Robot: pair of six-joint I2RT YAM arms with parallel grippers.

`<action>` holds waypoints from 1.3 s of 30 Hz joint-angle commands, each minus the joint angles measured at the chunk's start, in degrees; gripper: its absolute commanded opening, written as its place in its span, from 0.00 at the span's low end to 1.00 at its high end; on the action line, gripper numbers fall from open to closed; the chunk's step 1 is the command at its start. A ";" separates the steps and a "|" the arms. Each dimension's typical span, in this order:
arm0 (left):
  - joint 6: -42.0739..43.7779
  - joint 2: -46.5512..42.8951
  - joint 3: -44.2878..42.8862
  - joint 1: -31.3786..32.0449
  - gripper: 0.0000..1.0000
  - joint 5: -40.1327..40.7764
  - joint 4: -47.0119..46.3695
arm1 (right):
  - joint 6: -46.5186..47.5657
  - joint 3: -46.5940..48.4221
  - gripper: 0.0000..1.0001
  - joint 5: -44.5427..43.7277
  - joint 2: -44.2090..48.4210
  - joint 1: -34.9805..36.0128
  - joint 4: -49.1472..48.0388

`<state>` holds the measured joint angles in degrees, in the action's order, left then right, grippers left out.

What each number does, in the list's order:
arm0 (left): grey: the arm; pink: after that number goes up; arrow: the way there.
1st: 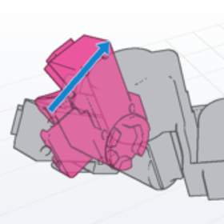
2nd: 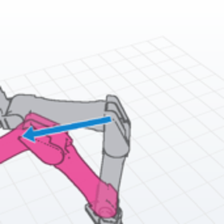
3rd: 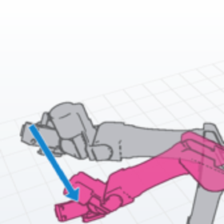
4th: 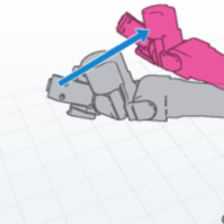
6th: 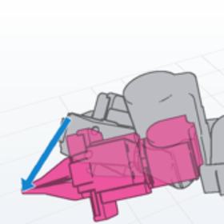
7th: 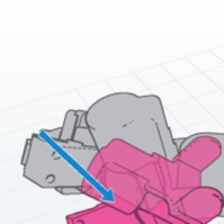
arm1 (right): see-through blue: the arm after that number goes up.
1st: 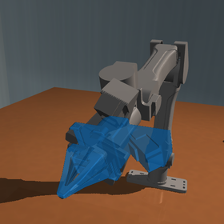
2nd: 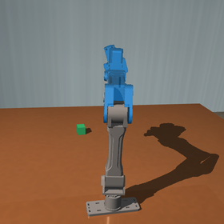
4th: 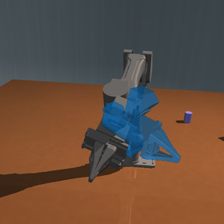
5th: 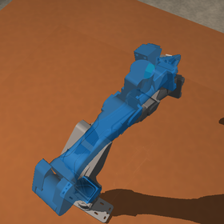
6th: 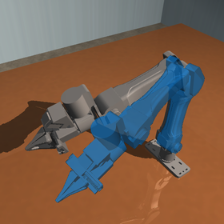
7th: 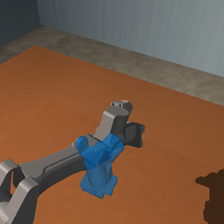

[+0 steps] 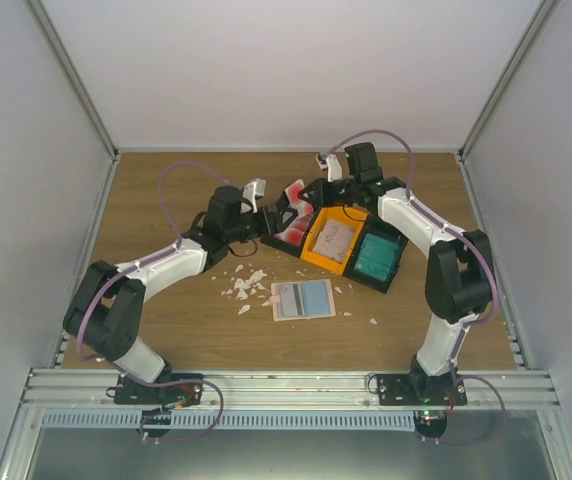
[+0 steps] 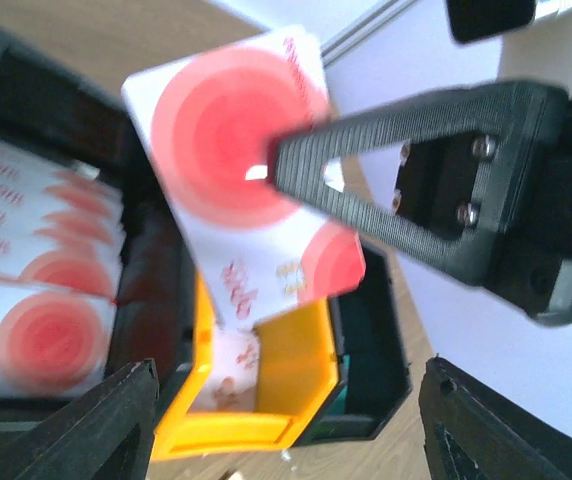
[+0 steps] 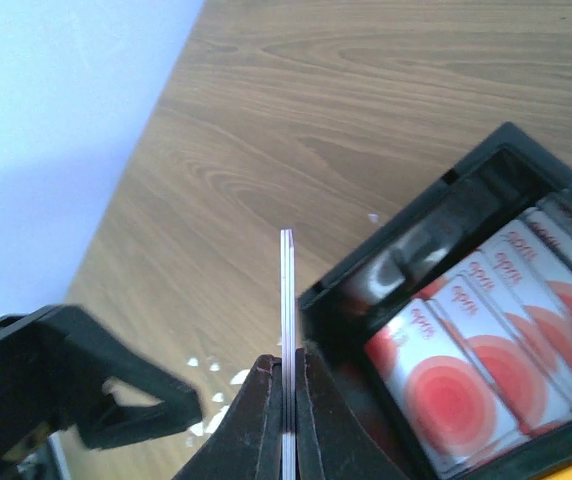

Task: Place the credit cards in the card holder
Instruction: Pick up the credit card from the storage box.

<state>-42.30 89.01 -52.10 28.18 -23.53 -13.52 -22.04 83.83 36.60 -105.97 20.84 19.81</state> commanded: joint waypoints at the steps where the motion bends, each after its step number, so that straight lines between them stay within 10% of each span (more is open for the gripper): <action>1: 1.34 3.43 -5.77 -0.72 0.74 -2.58 -0.75 | -6.75 -3.19 0.01 7.62 4.20 -0.66 -7.72; 10: -2.36 8.42 -8.66 -2.66 0.75 -10.43 -4.37 | -16.25 -9.44 0.07 18.54 7.31 -2.14 -18.48; 30: -4.01 9.17 -10.34 -3.67 0.02 -18.88 -9.86 | -28.40 -15.38 0.23 26.10 8.74 -6.07 -33.10; 39: -3.51 9.28 -11.17 -4.28 0.00 -19.73 -9.57 | -26.83 -16.02 0.24 25.33 7.35 -7.27 -34.56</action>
<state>-46.06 97.78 -61.56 24.71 -43.31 -20.58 -49.78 68.38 60.38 -99.48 14.11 -11.88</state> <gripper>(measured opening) 0.032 0.236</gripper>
